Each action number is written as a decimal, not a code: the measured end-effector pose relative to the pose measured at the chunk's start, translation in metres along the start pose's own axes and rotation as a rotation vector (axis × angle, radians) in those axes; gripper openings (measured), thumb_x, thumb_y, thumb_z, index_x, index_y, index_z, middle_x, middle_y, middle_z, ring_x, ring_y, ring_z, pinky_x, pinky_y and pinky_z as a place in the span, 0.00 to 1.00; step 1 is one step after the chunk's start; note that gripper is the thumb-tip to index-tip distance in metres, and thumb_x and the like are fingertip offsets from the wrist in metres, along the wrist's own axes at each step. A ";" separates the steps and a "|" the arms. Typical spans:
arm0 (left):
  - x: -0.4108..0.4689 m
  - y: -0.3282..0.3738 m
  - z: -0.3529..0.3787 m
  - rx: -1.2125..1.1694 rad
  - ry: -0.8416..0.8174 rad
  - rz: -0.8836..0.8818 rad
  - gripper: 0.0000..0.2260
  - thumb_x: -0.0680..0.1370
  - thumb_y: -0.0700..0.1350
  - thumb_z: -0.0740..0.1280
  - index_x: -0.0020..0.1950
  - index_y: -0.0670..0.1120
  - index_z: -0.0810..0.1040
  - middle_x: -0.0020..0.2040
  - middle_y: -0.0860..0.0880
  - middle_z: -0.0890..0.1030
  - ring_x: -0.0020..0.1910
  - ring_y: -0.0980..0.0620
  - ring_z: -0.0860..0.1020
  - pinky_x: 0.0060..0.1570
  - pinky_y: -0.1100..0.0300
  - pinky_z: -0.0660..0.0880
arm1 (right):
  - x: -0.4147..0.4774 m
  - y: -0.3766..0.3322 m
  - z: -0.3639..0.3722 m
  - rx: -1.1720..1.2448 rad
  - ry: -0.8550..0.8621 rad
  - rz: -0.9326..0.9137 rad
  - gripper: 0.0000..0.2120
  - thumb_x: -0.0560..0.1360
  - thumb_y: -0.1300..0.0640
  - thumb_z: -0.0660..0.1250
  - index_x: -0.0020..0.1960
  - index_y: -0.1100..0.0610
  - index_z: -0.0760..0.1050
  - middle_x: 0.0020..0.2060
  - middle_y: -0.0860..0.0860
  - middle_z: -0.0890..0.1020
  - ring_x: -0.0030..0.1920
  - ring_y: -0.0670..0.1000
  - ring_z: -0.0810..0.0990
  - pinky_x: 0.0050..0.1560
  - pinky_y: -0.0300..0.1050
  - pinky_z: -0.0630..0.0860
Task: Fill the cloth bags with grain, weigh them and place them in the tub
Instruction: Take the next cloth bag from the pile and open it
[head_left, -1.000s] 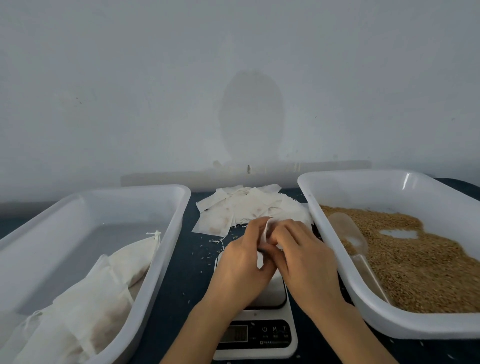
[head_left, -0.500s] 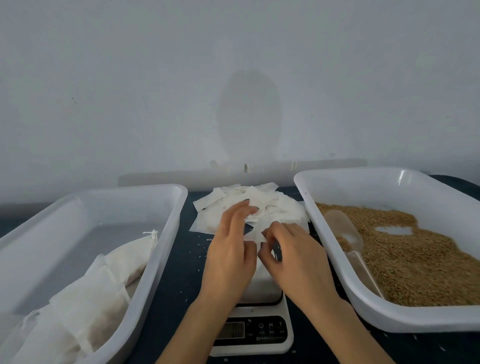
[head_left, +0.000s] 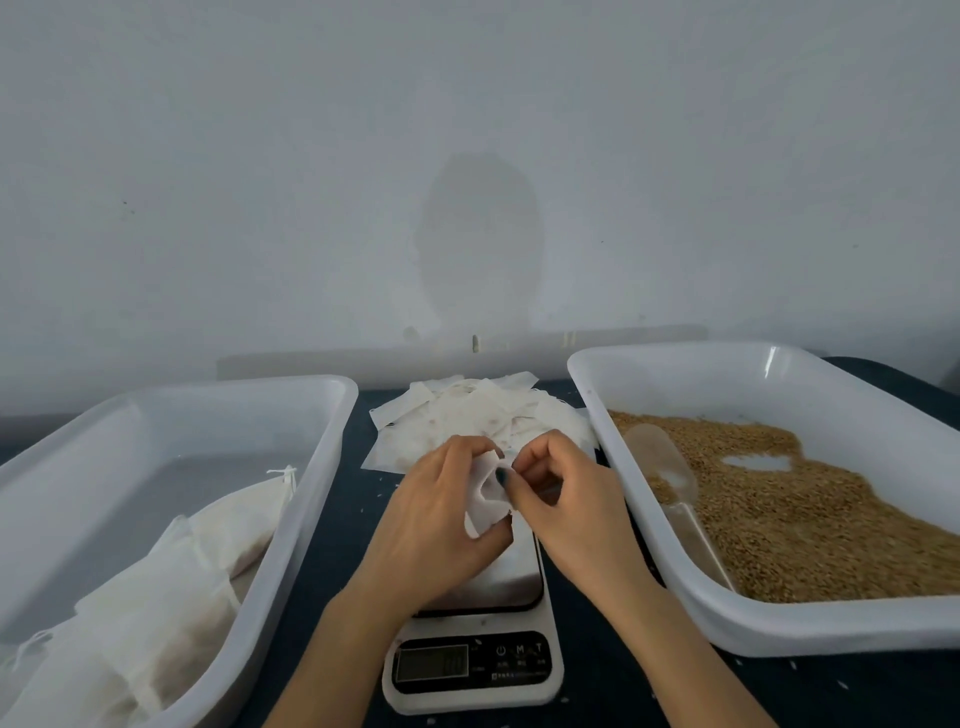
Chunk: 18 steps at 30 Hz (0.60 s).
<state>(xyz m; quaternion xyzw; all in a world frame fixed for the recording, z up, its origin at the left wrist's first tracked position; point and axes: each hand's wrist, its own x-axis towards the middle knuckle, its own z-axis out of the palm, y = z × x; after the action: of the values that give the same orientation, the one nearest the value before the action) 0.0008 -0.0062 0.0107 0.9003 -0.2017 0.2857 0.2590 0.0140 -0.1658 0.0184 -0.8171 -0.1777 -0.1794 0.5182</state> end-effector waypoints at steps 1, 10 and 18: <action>0.000 -0.001 0.001 0.031 -0.010 0.013 0.22 0.69 0.54 0.68 0.61 0.53 0.68 0.51 0.60 0.73 0.47 0.61 0.72 0.46 0.70 0.67 | 0.000 0.000 -0.001 -0.004 0.016 -0.005 0.07 0.75 0.54 0.72 0.45 0.48 0.74 0.35 0.43 0.81 0.39 0.41 0.81 0.40 0.33 0.76; -0.002 -0.001 -0.004 0.111 0.020 -0.077 0.22 0.69 0.54 0.68 0.59 0.46 0.71 0.50 0.54 0.76 0.39 0.55 0.75 0.35 0.59 0.74 | -0.002 -0.005 -0.003 -0.128 0.207 -0.217 0.04 0.76 0.56 0.66 0.50 0.50 0.75 0.47 0.41 0.76 0.48 0.45 0.78 0.40 0.41 0.79; 0.001 0.003 -0.007 0.182 0.124 -0.025 0.19 0.70 0.55 0.71 0.53 0.43 0.75 0.44 0.52 0.79 0.30 0.55 0.72 0.23 0.62 0.68 | -0.005 -0.009 -0.002 -0.246 0.197 -0.362 0.13 0.76 0.45 0.67 0.40 0.53 0.81 0.43 0.43 0.79 0.50 0.46 0.75 0.45 0.38 0.73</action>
<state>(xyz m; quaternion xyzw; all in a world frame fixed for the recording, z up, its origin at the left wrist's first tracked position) -0.0028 -0.0045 0.0168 0.9032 -0.1474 0.3548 0.1916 0.0052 -0.1650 0.0237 -0.8074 -0.2469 -0.3685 0.3891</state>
